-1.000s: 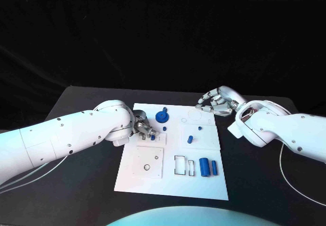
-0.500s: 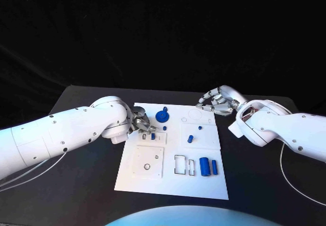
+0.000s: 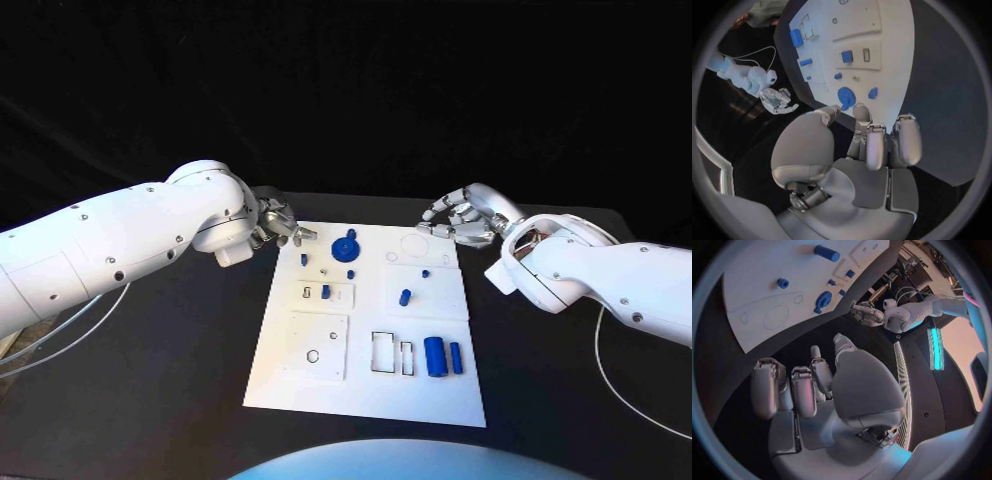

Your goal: Assemble the parts on the task board

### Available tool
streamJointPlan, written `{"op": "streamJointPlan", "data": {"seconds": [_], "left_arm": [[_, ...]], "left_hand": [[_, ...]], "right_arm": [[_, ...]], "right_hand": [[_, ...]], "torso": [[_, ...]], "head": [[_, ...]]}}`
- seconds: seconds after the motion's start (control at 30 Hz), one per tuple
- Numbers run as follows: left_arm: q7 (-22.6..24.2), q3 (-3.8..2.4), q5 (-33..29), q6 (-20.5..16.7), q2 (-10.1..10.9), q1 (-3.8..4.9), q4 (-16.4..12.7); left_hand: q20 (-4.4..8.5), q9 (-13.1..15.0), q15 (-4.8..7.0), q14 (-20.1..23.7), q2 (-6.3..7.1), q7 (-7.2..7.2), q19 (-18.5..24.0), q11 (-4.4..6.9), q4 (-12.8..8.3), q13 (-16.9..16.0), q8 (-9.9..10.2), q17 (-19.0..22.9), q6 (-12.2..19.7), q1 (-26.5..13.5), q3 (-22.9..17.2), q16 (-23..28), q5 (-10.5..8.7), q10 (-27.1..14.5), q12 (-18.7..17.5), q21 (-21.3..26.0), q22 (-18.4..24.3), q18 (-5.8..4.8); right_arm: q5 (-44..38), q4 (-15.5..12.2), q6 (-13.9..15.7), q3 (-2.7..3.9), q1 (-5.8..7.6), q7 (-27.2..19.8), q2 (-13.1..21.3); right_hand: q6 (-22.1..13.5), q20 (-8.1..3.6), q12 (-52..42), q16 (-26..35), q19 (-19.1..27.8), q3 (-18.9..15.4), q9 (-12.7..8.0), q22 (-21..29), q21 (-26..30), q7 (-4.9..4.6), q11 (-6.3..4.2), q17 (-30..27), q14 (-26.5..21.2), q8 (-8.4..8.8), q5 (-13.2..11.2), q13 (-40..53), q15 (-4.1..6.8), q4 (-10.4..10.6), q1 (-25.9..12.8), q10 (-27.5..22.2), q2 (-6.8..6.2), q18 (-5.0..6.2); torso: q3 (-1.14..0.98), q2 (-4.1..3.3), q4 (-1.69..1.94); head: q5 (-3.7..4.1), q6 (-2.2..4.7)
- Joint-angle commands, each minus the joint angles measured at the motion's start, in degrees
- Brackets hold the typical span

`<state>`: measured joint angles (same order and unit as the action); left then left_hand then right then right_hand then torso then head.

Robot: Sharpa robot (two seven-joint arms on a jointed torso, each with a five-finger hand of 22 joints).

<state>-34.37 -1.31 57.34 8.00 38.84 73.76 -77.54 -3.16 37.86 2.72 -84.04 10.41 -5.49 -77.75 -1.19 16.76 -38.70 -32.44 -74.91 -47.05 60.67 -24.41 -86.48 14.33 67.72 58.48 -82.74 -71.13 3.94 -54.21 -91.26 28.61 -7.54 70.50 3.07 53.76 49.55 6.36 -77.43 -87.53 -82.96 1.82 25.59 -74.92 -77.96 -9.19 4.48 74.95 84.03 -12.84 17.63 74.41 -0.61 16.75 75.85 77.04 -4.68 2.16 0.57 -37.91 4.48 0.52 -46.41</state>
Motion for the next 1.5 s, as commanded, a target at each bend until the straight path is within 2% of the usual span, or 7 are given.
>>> {"op": "streamJointPlan", "data": {"seconds": [0.03, 0.23, 0.43, 0.67, 0.83, 1.03, 1.5], "left_arm": [[1.98, -0.02, -1.17, 4.11, -1.12, 0.36, 2.37], [2.53, 0.69, 1.21, 5.37, -3.01, 0.56, 6.25], [3.05, 1.49, 4.74, 6.61, -4.65, 0.58, 9.21], [3.55, 2.36, 5.12, 8.51, -6.45, 0.53, 12.13], [3.82, 2.77, 4.53, 9.04, -7.2, 0.42, 13.08], [3.98, 2.94, 4.17, 9.48, -7.65, 0.38, 13.36], [4.05, 3.49, 4.11, 12.28, -8.42, 0.29, 14.08]], "left_hand": [[-0.64, -1.0, -0.81, -3.59, 0.24, -0.9, 0.75, -0.61, 0.08, 3.65, 1.47, -6.46, 1.38, 0.32, 0.36, 0.49, -0.06, -2.45, -2.57, 0.67, 1.16, 0.32], [-0.94, -1.48, -1.11, -3.48, 0.4, -1.18, 1.17, -0.92, 0.1, 5.1, 1.95, -6.24, 1.66, 0.37, 0.75, 0.59, -0.13, -3.59, -3.66, 0.96, 1.74, 0.45], [-1.1, -1.69, -1.24, -3.41, 0.32, -1.28, 1.61, -1.05, 0.12, 5.27, 2.12, -6.08, 1.71, 0.31, 0.95, 0.67, -0.22, -4.0, -3.91, 1.25, 2.36, 0.59], [-1.34, -2.04, -1.35, -3.23, 0.88, -1.24, 2.1, -1.1, 0.12, 5.58, 2.1, -5.75, 1.31, -1.04, 2.64, 0.83, -0.57, -4.43, -4.19, 1.63, 3.0, 0.74], [-1.35, -2.07, -1.35, -3.19, 0.89, -1.25, 2.14, -1.11, 0.12, 5.59, 2.13, -5.61, 1.34, -1.08, 2.73, 0.9, -0.6, -4.46, -4.2, 1.66, 3.07, 0.76], [-1.36, -2.1, -1.36, -3.19, 0.72, -1.27, 2.08, -1.12, 0.13, 5.62, 2.11, -5.66, 1.28, -1.12, 2.78, 0.88, -0.59, -4.47, -4.2, 1.62, 2.95, 0.73], [-1.21, -1.67, -0.9, -3.02, -0.05, -0.43, 2.31, -0.46, -0.01, 5.97, -0.12, -5.42, -1.43, 0.89, 3.57, 1.0, -0.47, -4.54, -4.15, 1.82, 3.13, 0.8]], "right_arm": [[0.06, 0.01, -0.29, 0.0, -0.03, -0.01, -0.09], [0.15, 0.05, -0.36, 0.0, -0.03, 0.02, -0.14], [0.16, 0.12, -0.39, 0.0, -0.03, 0.11, -0.22], [0.17, 0.22, -0.36, 0.0, -0.03, 0.15, -0.34], [0.18, 0.27, -0.28, 0.0, -0.03, 0.17, -0.44], [0.32, 0.46, -0.41, 0.0, -0.03, 0.21, -0.57], [0.54, 0.82, -0.7, 0.0, -0.07, 0.23, -0.88]], "right_hand": [[-0.41, 0.06, 0.19, 0.3, 0.24, -0.22, -0.05, -7.66, 0.2, -0.08, 0.07, 6.93, 4.09, -0.27, -0.23, -0.04, 0.24, 0.0, -0.71, -0.43, 0.0, 0.94], [-0.41, 0.06, 0.19, 0.3, 0.24, -0.22, -0.05, -7.66, 0.2, -0.08, 0.07, 6.93, 4.09, -0.27, -0.23, -0.04, 0.24, 0.0, -0.71, -0.43, 0.0, 0.94], [-0.42, 0.06, 0.19, 0.31, 0.25, -0.26, -0.05, -7.65, 0.22, -0.07, 0.07, 6.92, 4.09, -0.3, -0.22, -0.03, 0.24, 0.01, -0.81, -0.43, 0.06, 0.94], [-0.42, 0.06, 0.21, 0.32, 0.3, -0.27, -0.06, -7.6, 0.32, -0.07, 0.07, 6.91, 4.09, -0.31, -0.21, -0.05, 0.24, 0.01, -0.83, -0.45, 0.09, 0.97], [-0.42, 0.06, 0.21, 0.32, 0.3, -0.27, -0.06, -7.6, 0.32, -0.07, 0.07, 6.91, 4.09, -0.31, -0.21, -0.05, 0.24, 0.01, -0.83, -0.45, 0.09, 0.97], [-0.45, 0.06, 0.24, 0.37, 0.33, -0.29, -0.06, -7.57, 0.38, -0.07, 0.07, 6.77, 4.05, -0.35, -0.17, -0.1, 0.24, 0.0, -0.94, -0.48, 0.23, 0.98], [-0.48, 0.06, 0.24, 0.38, 0.35, -0.31, -0.07, -7.55, 0.42, -0.07, 0.07, 6.76, 4.05, -0.39, -0.14, -0.1, 0.24, -0.03, -0.98, -0.49, 0.33, 0.99]], "torso": [[0.04, -0.05, -0.02], [0.13, -0.1, 0.04], [0.13, -0.17, -0.07], [0.08, -0.14, -0.06], [0.1, -0.13, -0.08], [0.01, -0.05, -0.05], [0.05, -0.07, -0.1]], "head": [[-0.21, 0.12], [-0.06, 0.13], [-0.1, 0.14], [-0.36, -0.05], [-0.54, 0.09], [-0.45, -0.05], [-0.44, 0.04]]}}
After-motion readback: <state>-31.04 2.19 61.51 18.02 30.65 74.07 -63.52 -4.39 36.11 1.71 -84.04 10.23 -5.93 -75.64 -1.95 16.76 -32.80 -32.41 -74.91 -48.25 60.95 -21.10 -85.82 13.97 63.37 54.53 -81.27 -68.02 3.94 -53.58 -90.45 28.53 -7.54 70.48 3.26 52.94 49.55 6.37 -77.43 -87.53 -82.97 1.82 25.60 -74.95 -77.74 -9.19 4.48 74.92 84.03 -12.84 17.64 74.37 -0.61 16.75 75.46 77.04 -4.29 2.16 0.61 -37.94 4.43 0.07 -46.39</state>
